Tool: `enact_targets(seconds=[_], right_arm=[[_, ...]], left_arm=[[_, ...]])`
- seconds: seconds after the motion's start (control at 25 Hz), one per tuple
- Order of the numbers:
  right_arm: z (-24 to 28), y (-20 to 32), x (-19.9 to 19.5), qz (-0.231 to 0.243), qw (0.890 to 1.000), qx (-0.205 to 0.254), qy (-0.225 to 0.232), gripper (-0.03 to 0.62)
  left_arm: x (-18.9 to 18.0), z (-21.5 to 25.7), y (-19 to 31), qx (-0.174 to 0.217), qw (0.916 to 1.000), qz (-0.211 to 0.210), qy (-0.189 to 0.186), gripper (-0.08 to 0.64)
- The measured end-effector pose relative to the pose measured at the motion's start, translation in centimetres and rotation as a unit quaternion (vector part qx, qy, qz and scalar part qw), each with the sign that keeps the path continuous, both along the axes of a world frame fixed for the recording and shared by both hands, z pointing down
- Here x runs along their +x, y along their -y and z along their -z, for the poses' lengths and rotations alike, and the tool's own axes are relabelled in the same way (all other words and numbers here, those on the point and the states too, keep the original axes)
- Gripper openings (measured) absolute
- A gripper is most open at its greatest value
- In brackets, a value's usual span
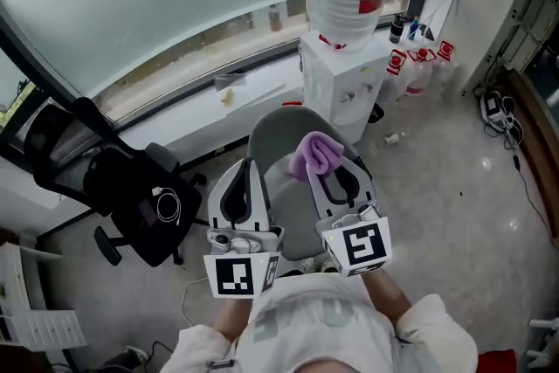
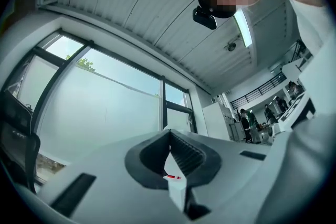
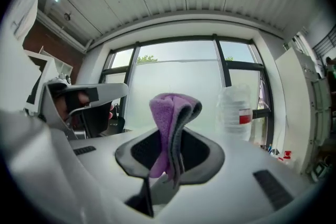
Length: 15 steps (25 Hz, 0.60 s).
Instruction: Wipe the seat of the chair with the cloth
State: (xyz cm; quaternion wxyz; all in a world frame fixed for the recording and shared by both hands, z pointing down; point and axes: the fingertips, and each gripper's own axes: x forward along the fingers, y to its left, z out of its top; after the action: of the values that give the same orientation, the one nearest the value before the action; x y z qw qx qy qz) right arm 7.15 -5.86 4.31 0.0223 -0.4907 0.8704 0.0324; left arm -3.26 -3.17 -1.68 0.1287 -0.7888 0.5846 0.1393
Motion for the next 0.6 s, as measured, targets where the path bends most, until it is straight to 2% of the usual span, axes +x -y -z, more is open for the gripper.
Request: enact_targets(seconds=[0.2,0.32,0.6], right_arm=[[0.1,0.1,2.9,-0.048,0.999,0.007,-0.023,0.089],[0.7,0.3,2.9,-0.046,0.999,0.01,-0.009,0.089],[1.9,-0.1,2.0,-0.038,0.998,0.035,-0.034,0.089]], left_arm=[[0.2,1.1,-0.1,0.013,0.9998,-0.013,0.012,0.012],[-0.2,1.6,-0.2,0.024,0.9995,-0.013,0.015,0.012],[-0.5,0.9,0.0,0.014,0.9998,-0.013,0.005,0.012]])
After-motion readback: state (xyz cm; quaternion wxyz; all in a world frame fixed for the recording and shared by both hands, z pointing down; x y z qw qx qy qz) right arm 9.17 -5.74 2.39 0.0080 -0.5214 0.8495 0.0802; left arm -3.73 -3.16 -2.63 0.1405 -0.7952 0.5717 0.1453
